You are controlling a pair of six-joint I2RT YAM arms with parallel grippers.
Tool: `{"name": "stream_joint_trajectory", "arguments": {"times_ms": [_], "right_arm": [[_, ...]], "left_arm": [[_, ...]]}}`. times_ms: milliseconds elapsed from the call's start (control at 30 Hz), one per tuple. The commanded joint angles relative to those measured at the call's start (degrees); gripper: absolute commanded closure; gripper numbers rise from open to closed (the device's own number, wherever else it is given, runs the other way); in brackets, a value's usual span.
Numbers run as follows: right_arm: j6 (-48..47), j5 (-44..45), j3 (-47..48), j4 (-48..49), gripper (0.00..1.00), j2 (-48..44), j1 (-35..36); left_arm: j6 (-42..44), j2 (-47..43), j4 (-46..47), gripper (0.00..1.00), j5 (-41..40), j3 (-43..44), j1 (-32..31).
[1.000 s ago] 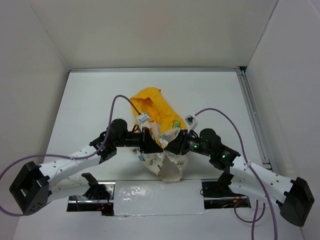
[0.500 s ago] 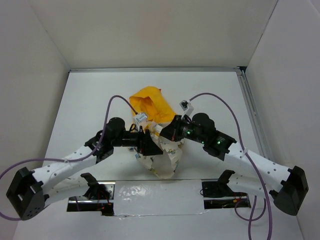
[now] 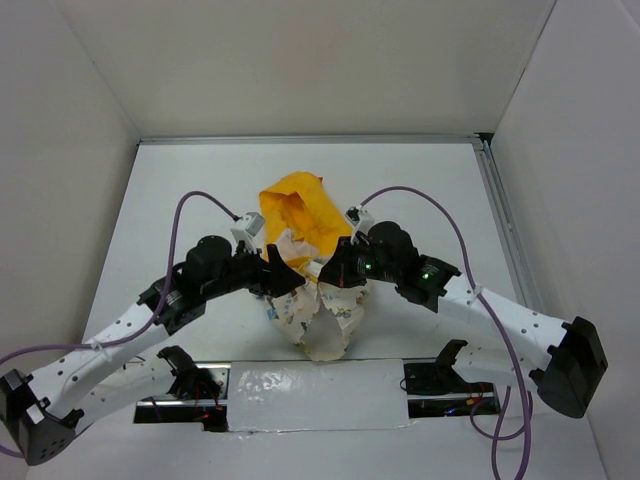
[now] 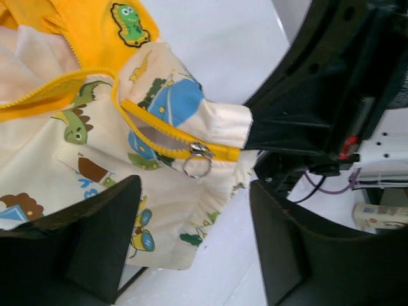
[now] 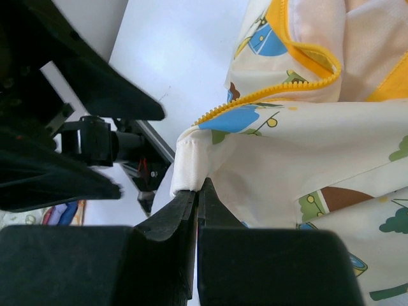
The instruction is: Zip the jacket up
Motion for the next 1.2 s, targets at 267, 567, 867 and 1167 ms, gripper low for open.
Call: {"name": "stream_joint_trajectory", "arguments": {"times_ms": [267, 567, 867, 1167], "right_arm": [[-1.2, -5.2, 2.0, 2.6, 1.00, -0.7, -0.5], [0.0, -5.2, 1.1, 4.5, 1.00, -1.9, -0.6], [1.0, -6.5, 0.6, 6.5, 1.00, -1.1, -0.6], [0.5, -4.5, -0.1, 3.3, 1.00, -1.8, -0.6]], "left_arm": [[6.9, 8.5, 7.3, 0.51, 7.9, 2.3, 0.1], [7.3, 9.7, 9.6, 0.58, 13.2, 1.3, 0.6], [7.2, 12.7, 10.3, 0.84, 15.7, 2.2, 0.6], [6.0, 9.9, 10.3, 1.00, 12.3, 0.9, 0.6]]}}
